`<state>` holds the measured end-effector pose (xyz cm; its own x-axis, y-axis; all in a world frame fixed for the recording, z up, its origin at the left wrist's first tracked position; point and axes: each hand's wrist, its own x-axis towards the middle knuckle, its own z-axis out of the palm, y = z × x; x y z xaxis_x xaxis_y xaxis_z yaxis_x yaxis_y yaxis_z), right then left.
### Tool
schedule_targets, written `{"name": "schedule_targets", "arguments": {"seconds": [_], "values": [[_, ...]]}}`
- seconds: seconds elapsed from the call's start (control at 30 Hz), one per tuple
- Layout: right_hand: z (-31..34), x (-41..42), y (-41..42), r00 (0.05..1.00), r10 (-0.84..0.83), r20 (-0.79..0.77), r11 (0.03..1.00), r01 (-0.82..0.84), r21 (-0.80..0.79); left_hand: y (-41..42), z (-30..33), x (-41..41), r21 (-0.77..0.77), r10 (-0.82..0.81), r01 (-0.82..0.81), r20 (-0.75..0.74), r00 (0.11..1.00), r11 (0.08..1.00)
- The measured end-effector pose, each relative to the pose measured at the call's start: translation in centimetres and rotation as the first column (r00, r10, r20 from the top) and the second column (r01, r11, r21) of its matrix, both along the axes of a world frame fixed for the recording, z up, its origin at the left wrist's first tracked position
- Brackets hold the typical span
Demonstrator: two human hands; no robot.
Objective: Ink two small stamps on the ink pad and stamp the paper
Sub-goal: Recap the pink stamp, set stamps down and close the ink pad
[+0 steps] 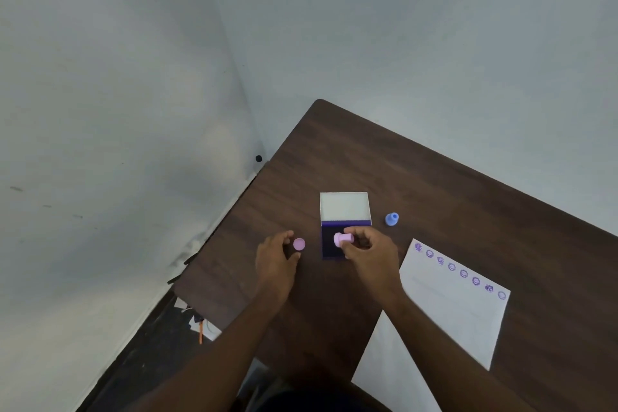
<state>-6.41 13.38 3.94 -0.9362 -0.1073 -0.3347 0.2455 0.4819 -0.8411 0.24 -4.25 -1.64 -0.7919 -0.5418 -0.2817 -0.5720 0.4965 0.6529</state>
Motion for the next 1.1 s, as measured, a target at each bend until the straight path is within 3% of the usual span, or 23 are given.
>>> {"name": "schedule_targets", "arguments": {"seconds": [0.37,0.6,0.7,0.83,1.0,1.1], "values": [[-0.4,-0.2,-0.3,1.000,-0.006,-0.005,1.000,0.006,-0.002,0.2,-1.3,-0.9,0.038,0.002,0.000,-0.053,0.999,0.999],[-0.8,-0.3,-0.6,1.000,-0.009,0.017,1.000,0.009,-0.004,0.8,1.7,-1.0,0.355,0.167,-0.162,0.016,0.986,0.921],[-1.1,-0.4,-0.6,0.999,-0.012,0.035,1.000,0.013,-0.017,0.9,3.0,-1.0,0.577,0.220,-0.207,0.048,0.974,0.790],[-1.2,-0.5,-0.7,0.999,-0.021,0.049,1.000,0.021,-0.014,0.8,4.4,-1.3,0.831,0.340,-0.309,0.155,0.927,0.463],[-0.8,0.1,-0.7,0.998,-0.057,0.007,0.998,0.057,-0.029,0.1,5.3,-1.4,0.955,0.382,-0.264,0.197,0.903,0.131],[-0.6,0.4,-0.8,0.998,-0.058,0.016,0.997,0.059,-0.057,-0.2,5.7,-1.5,0.971,0.393,-0.233,0.193,0.899,0.057]]}}
